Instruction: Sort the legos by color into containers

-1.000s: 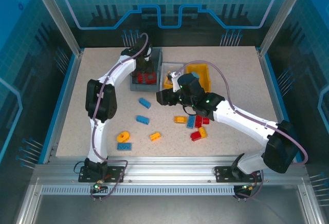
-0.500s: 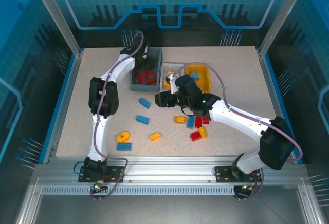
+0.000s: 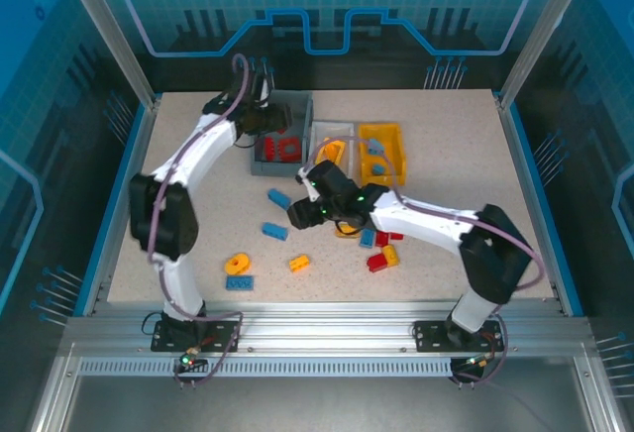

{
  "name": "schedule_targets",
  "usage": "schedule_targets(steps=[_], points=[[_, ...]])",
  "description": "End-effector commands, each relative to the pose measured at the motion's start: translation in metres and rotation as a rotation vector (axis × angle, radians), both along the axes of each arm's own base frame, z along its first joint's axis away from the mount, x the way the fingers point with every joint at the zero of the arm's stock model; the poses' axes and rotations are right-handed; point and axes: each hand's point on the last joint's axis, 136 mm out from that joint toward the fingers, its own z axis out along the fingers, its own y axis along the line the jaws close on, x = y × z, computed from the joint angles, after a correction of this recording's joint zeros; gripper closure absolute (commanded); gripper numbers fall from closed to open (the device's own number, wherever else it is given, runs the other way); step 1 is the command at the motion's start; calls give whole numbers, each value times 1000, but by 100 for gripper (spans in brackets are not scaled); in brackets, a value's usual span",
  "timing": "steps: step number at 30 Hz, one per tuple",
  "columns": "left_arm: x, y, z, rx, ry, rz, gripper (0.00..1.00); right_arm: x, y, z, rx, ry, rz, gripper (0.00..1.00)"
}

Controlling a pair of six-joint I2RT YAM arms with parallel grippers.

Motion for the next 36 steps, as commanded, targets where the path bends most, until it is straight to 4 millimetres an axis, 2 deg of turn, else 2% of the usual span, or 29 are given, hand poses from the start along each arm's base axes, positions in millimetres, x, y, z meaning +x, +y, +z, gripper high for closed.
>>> schedule_targets(steps=[1, 5, 11, 14, 17, 21, 22, 23, 27, 29, 33, 35, 36], points=[[-50, 2, 34, -144, -22, 78, 35, 12, 9, -14, -106, -26, 60, 35], [-126, 18, 27, -240, 21, 149, 34, 27, 27, -36, -176, -13, 115, 33], [-225, 34, 19, -340, 23, 158, 32, 50, 42, -66, -255, 4, 148, 32], [-264, 41, 13, -377, 34, 172, 32, 64, 44, -75, -287, -2, 144, 35], [-289, 45, 8, -413, 38, 181, 32, 77, 46, -84, -307, 6, 143, 39], [-302, 48, -4, -408, 66, 186, 33, 85, 56, -89, -307, 16, 160, 46], [-303, 48, -8, -404, 75, 189, 33, 84, 57, -103, -320, 39, 169, 49], [-303, 48, -10, -403, 80, 189, 33, 85, 58, -106, -321, 49, 168, 53], [-299, 46, -10, -426, 66, 191, 34, 86, 60, -105, -312, 46, 161, 67], [-297, 44, -8, -434, 58, 183, 34, 83, 61, -94, -295, 21, 159, 73], [-289, 35, -8, -453, 70, 148, 34, 73, 55, -36, -231, -74, 127, 76], [-284, 26, -6, -478, 82, 115, 35, 66, 37, 3, -183, -130, 78, 76], [-281, 22, -3, -494, 79, 99, 35, 63, 29, 14, -174, -143, 56, 76]])
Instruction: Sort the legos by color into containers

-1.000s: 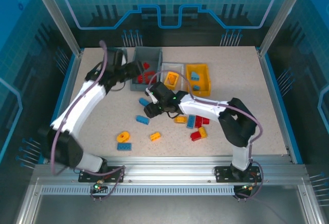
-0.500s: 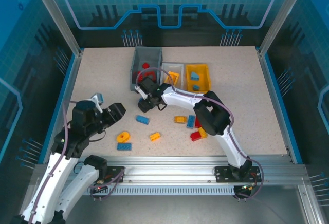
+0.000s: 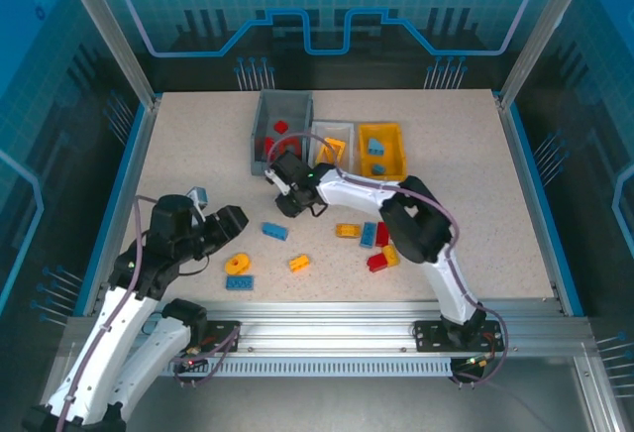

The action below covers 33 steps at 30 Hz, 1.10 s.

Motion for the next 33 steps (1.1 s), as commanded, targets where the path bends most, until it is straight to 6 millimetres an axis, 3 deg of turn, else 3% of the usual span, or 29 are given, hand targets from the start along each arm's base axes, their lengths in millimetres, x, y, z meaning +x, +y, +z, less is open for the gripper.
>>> schedule_targets(steps=[1, 4, 7, 11, 14, 17, 23, 28, 33], points=[[11, -21, 13, -88, -30, -69, 36, 2, -23, 103, 144, -172, -95, 76], [23, -35, 29, -105, -90, -114, 36, 6, -82, 127, 140, -199, -244, 76], [37, -57, 41, -84, -145, -173, 36, 18, -141, 128, 120, -196, -396, 75], [53, -107, 55, 9, -225, -280, 36, 44, -216, 121, 59, -174, -613, 75], [59, -149, 68, 97, -303, -363, 35, 63, -250, 115, 3, -157, -723, 74], [64, -183, 74, 158, -368, -403, 35, 82, -270, 102, -43, -119, -796, 74], [68, -229, 72, 225, -443, -440, 34, 107, -285, 65, -138, -36, -868, 75], [65, -245, 57, 252, -420, -477, 34, 122, -283, 46, -168, -6, -882, 74], [61, -242, 43, 288, -388, -489, 34, 129, -284, 32, -205, 20, -897, 68]])
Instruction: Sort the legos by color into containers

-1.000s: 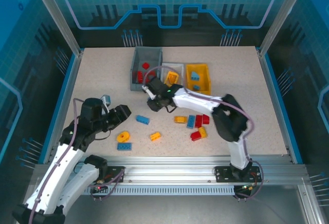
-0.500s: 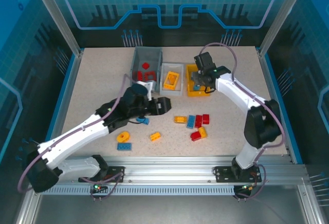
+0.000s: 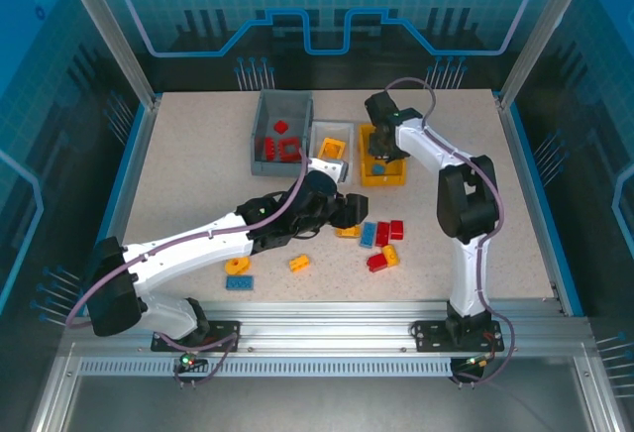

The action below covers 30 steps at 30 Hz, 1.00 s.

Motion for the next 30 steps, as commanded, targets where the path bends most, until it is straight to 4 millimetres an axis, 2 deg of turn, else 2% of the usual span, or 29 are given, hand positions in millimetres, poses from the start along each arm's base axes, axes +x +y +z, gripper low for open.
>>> schedule_targets(steps=[1, 5, 9, 13, 17, 19, 23, 26, 28, 30], points=[[2, 1, 8, 17, -36, 11, 34, -1, -11, -6, -36, 40, -43, 66], [-4, 10, -7, 57, 3, 25, 34, -1, -8, -3, -40, 34, -37, 54], [-10, 26, -16, 80, 43, 63, 34, -2, 3, 19, -29, -18, -4, 49], [-18, 63, -31, 153, 110, 180, 34, -10, 28, 62, 9, -122, 70, 49], [-31, 112, -52, 166, 223, 319, 33, -31, 59, 109, 64, -238, 152, 49], [-40, 141, -67, 173, 301, 403, 32, -49, 73, 127, 94, -283, 195, 49], [-65, 199, -99, 221, 429, 542, 30, -100, 117, 142, 181, -343, 343, 47], [-83, 234, -118, 253, 482, 604, 26, -150, 157, 136, 304, -364, 515, 44], [-92, 248, -126, 267, 498, 621, 25, -179, 170, 124, 321, -358, 578, 43], [-98, 252, -136, 279, 500, 604, 22, -201, 178, 110, 339, -323, 608, 42]])
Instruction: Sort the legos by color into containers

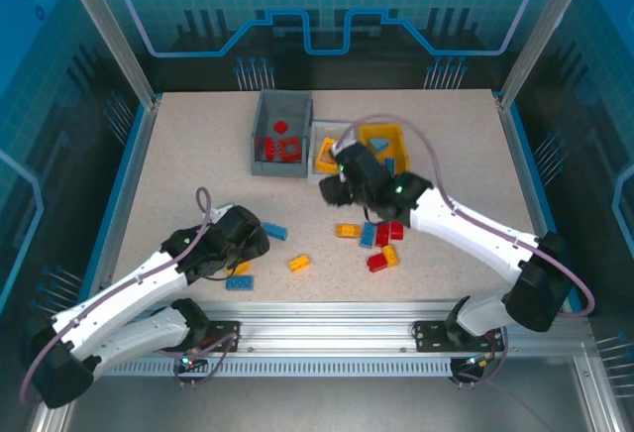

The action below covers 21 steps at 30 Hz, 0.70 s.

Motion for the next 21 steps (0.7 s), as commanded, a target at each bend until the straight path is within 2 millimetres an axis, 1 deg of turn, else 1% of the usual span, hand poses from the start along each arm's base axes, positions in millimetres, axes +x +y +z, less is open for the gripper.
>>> schedule_targets(steps=[1, 2, 3, 5, 7, 8, 10, 16, 21], points=[[-22, 13, -22, 30, 83, -7, 21, -28, 23, -20, 55, 33, 74, 41], [-24, 14, -27, 37, 95, -16, 14, -36, 26, -26, 61, 53, 82, 41], [-25, 15, -32, 45, 106, -14, 12, -42, 28, -32, 66, 71, 87, 40], [-30, 22, -42, 75, 139, 29, 10, -53, 36, -40, 67, 91, 103, 40], [-33, 29, -49, 87, 155, 87, 6, -60, 43, -42, 62, 94, 120, 40], [-32, 30, -51, 81, 154, 101, 6, -62, 46, -42, 57, 95, 127, 40], [-30, 31, -55, 67, 153, 135, 2, -65, 51, -43, 54, 97, 137, 40], [-22, 34, -69, 24, 185, 206, 1, -71, 62, -37, 59, 91, 162, 40], [-13, 28, -80, -29, 208, 223, 2, -75, 67, -36, 70, 93, 173, 40]])
